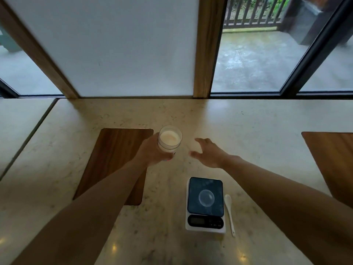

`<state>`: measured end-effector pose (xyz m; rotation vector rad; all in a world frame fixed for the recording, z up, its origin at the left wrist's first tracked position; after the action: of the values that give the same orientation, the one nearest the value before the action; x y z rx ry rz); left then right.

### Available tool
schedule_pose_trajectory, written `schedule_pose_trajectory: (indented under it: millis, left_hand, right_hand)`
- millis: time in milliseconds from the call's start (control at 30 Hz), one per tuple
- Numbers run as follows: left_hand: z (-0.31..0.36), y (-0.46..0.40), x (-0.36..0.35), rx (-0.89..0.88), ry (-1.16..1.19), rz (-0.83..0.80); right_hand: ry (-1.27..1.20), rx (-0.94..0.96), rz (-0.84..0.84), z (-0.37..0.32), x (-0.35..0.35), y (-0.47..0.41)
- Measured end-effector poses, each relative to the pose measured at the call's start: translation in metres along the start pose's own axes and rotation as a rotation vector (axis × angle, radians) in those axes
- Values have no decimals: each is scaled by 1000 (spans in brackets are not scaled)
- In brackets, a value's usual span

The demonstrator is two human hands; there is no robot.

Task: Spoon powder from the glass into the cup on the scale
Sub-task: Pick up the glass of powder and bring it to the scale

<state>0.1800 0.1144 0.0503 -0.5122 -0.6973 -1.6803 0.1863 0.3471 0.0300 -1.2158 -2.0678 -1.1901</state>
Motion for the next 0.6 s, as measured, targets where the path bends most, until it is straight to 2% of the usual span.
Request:
schedule_pose_trajectory:
  millis: [467, 600]
  left_hand:
    - [-4, 65, -51, -17, 7, -58]
    - [-11, 75, -59, 9, 5, -66]
  right_hand:
    - [-83, -110, 131, 64, -44, 83]
    - [-99, -206, 202, 94, -60, 110]
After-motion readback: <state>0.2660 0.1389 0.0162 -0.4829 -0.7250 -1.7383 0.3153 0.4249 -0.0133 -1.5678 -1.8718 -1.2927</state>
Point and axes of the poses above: each hand's wrist, its own y-axis away from the middle knuckle, its own x-axis out of the back of the hand, z = x × y, the point moved 4 cm from there along -y, towards the middle knuckle, and after that the axes turned 3 degrees about -z, right-handed, at the moved point
